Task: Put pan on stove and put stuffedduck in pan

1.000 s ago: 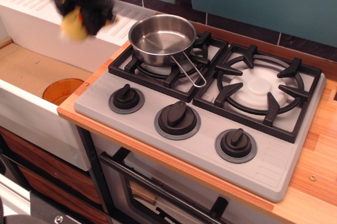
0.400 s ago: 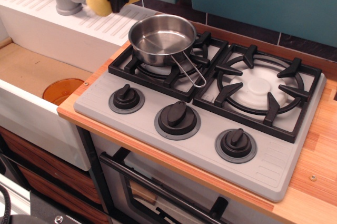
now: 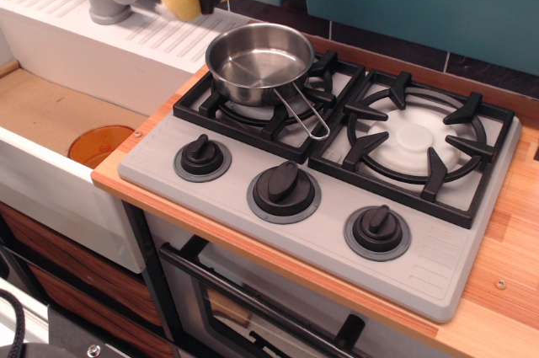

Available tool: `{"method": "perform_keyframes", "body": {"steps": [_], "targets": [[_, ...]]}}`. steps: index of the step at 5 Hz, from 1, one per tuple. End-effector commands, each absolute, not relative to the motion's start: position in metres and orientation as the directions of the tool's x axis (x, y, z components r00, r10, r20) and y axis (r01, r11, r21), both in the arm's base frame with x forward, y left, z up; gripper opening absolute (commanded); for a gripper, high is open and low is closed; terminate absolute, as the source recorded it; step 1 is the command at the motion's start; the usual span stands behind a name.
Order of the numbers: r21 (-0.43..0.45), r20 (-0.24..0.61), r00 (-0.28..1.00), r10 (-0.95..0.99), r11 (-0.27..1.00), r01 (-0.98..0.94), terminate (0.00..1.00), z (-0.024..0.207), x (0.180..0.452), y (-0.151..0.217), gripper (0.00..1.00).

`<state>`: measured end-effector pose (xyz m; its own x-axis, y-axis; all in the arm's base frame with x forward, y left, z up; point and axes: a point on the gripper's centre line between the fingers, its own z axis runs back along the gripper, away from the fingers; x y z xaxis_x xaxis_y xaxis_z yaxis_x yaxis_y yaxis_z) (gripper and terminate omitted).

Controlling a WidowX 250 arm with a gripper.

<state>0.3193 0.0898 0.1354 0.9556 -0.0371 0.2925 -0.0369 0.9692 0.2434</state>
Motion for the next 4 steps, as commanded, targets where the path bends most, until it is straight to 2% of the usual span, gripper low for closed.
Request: {"method": "perform_keyframes", "body": {"steps": [1, 4], "targets": [[0.241, 0.385, 0.920, -0.066, 0.970, -0.031, 0.00, 0.1538, 0.3395, 0.0884, 1.00], [0.226, 0.376, 0.923, -0.078, 0.974, -0.010, 0.00, 0.1587, 0.3457, 0.0903, 1.00]]}}
